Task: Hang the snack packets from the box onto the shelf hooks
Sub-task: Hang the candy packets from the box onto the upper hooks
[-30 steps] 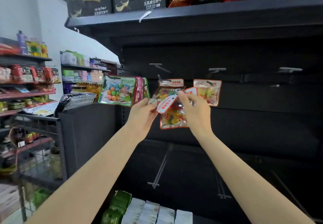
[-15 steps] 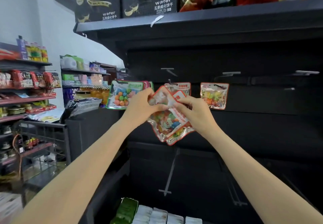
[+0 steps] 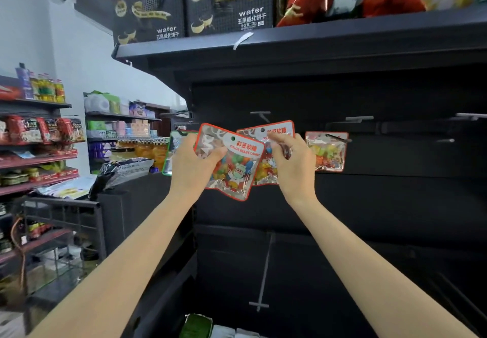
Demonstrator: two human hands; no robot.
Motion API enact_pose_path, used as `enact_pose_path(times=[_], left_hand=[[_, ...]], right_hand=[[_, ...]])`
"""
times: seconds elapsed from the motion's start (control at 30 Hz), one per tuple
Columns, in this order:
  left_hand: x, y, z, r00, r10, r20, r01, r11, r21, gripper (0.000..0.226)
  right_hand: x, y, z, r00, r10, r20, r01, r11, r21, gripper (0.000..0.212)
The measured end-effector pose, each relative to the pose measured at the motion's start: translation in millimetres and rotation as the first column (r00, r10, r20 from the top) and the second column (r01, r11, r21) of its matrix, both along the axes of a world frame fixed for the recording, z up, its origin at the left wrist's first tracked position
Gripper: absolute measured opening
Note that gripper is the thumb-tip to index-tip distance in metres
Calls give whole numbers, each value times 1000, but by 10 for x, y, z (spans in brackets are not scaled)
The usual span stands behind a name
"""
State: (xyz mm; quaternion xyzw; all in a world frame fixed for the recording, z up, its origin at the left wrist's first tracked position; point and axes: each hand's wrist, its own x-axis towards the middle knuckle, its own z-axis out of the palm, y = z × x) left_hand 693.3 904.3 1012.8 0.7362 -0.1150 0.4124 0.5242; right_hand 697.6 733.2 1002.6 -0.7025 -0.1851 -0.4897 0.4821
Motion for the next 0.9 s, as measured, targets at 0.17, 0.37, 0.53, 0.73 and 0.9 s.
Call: enact_pose_path(times=[0.17, 0.37, 0.53, 0.73, 0.9], left_hand=[[53, 15, 6, 1000, 11, -20, -11, 1000, -3, 22], [198, 22, -5, 996, 42, -82, -47, 997, -54, 33], [377, 15, -7, 992, 38, -118, -44, 998, -45, 35], [449, 0, 53, 994, 6, -112, -9, 1000, -26, 31], [400, 17, 5, 992, -67, -111, 65, 998, -18, 24]], right_hand=[[107, 18, -48, 997, -33, -63, 35, 999, 26, 26], [490, -16, 18, 970, -45, -238, 40, 999, -27, 32], [954, -73, 130, 886, -116, -449, 84, 992, -91, 37], [1220, -72, 243, 805, -135, -577, 64, 988, -141, 47], [1110, -46, 209, 793, -180, -582, 104, 981, -161, 43]])
